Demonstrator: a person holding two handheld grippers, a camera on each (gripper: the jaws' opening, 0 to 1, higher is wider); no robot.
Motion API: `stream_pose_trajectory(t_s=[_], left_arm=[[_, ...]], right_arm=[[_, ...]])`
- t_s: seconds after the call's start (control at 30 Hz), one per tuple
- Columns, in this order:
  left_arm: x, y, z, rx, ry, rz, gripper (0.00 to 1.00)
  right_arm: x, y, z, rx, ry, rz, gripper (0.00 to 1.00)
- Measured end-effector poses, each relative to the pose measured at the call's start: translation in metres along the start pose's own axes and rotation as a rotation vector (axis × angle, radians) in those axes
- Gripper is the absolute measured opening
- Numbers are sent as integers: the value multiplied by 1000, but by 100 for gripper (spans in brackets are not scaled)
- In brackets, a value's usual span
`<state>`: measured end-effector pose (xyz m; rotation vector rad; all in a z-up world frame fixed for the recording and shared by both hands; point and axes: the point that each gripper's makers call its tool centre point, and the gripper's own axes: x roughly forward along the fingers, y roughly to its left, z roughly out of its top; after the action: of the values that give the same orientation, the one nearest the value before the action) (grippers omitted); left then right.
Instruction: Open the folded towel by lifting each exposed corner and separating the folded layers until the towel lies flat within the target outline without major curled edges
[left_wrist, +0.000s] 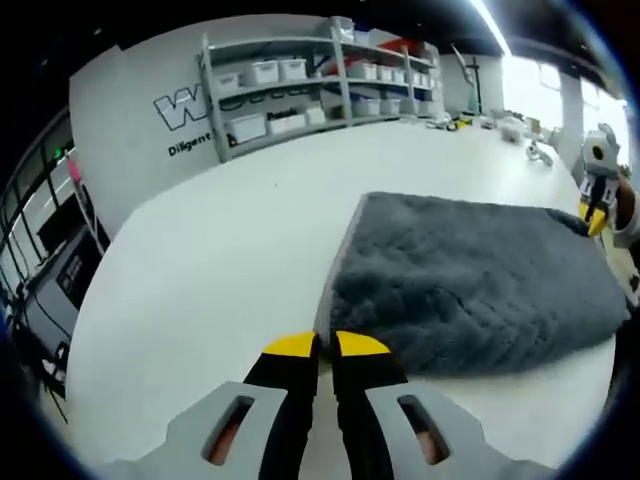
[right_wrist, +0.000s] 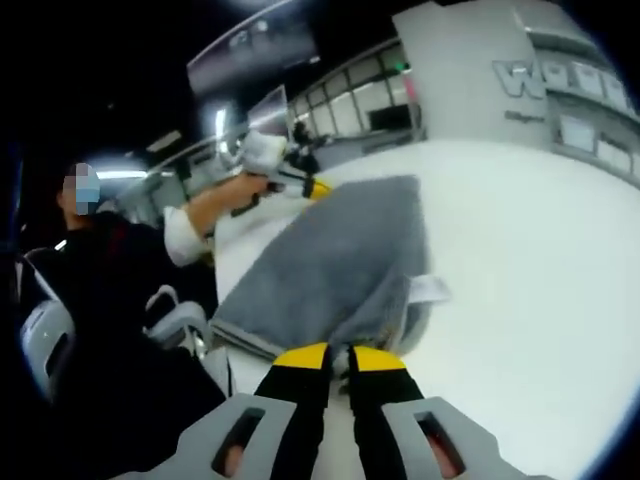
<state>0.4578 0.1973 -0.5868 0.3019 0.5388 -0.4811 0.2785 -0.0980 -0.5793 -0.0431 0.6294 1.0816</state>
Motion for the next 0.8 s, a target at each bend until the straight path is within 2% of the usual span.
stream_pose_trajectory(t_s=[0.17, 0.37, 0.8], left_arm=[[6, -4, 6, 4, -6, 5, 5], [11, -8, 12, 29, -7, -7, 5], [25, -23, 22, 77, -14, -8, 5]], right_arm=[[2, 13, -4, -1, 7, 31, 3], [1, 16, -2, -13, 18, 55, 3], [8, 45, -14, 3, 15, 101, 3]])
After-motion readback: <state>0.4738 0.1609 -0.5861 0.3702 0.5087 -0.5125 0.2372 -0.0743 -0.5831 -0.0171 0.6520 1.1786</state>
